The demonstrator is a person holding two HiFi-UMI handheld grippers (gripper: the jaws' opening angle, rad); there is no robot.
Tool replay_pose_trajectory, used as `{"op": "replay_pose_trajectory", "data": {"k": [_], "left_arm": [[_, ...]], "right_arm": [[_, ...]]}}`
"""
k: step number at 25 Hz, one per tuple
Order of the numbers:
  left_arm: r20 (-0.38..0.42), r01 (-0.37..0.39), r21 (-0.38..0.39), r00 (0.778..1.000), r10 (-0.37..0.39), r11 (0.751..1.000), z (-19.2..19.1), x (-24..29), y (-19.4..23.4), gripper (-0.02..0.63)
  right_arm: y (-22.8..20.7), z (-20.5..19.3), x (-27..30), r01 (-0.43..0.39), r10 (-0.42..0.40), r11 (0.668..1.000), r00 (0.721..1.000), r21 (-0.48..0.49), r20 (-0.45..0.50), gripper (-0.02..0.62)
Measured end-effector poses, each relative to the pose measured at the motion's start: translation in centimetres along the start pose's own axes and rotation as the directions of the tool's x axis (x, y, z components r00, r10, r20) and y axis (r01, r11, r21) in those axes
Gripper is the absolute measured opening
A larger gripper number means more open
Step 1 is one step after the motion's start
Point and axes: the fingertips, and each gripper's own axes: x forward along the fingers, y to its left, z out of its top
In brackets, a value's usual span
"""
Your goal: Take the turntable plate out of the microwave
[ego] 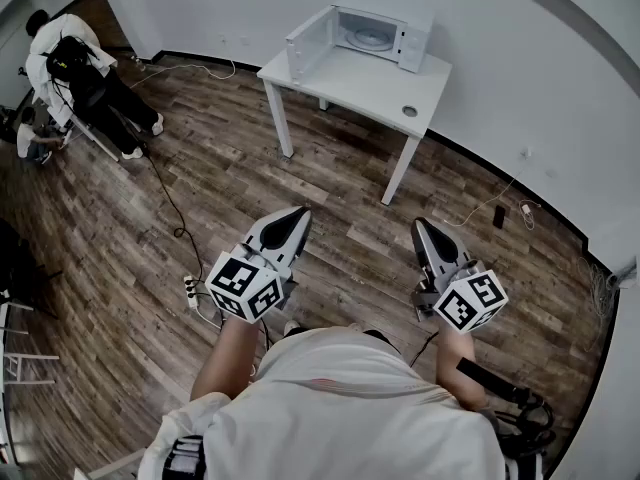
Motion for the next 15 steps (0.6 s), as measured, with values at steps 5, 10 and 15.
{"op": "replay_pose_trajectory", "data": {"k": [5, 10, 15], "left_arm": [[-0.018, 0.001, 0.002, 1.000, -0.001, 1.000, -1.4, 2.6, -3.3, 0.011], [-0.067, -0.014, 0.032, 0.998, 0.016, 0.999, -3.6, 3.4, -5.0, 0.011], [-0.063, -0.016, -0.018, 0.998, 0.014, 1.000, -4.1, 4.5, -4.1, 0.011]], "right_arm": [[-3.3, -0.6, -1.9, -0.011, 0.012, 0.999, 1.000, 0.034, -0.021, 0.002], [-4.7, -2.9, -2.4, -0.020, 0.025, 0.996, 0.997, 0.086, -0.067, 0.002], [-5.7, -3.3, -2.2, -0.022, 0.029, 0.996, 0.997, 0.091, -0.074, 0.002]]}}
